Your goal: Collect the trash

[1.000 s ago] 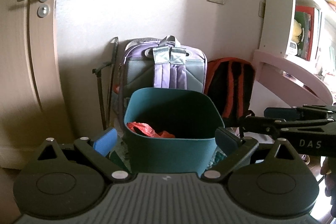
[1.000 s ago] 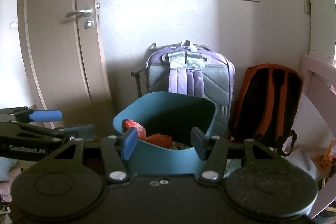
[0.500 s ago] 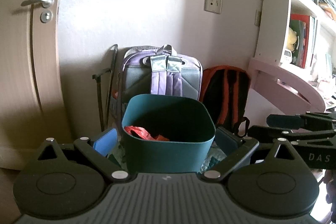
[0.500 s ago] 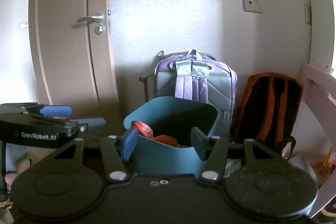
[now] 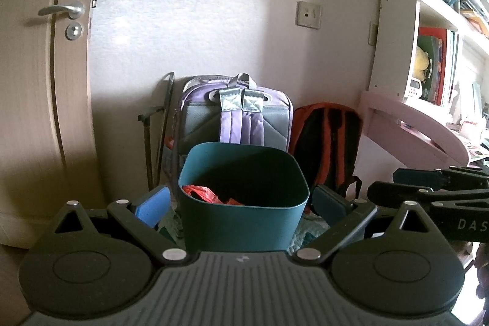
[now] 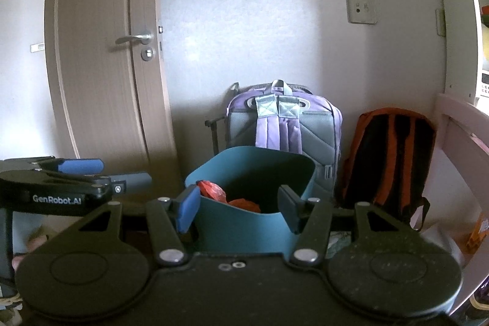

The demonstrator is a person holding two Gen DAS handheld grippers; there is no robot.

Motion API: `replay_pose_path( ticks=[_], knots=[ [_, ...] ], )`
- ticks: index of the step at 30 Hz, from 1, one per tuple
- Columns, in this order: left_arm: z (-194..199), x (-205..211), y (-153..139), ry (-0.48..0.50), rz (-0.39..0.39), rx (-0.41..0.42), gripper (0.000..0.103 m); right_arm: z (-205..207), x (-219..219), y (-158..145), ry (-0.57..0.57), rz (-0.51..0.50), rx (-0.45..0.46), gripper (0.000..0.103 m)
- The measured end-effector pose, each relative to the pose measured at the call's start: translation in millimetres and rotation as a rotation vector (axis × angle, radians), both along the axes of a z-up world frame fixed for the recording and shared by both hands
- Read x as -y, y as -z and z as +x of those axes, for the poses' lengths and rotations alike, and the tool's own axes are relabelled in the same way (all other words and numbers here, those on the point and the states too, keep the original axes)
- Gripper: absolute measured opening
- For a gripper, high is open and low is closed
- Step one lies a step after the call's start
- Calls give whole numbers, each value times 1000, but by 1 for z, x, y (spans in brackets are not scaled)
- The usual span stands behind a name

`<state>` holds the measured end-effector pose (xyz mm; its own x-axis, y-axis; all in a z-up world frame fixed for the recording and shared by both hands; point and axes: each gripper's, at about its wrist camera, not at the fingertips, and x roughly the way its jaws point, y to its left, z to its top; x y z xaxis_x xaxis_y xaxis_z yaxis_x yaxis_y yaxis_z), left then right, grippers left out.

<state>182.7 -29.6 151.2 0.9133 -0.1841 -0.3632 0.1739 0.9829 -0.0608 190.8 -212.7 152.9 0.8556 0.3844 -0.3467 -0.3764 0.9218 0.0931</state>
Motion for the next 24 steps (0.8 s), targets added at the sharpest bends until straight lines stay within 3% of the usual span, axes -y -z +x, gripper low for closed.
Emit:
replay_pose_path(
  ticks=[9, 24],
  knots=[
    [-15, 8, 3, 6, 28, 27, 101, -9, 5, 6, -6, 7, 1, 56],
    [-26, 1, 11, -19, -22, 52, 101, -24, 10, 14, -15, 14, 14, 56]
  ],
)
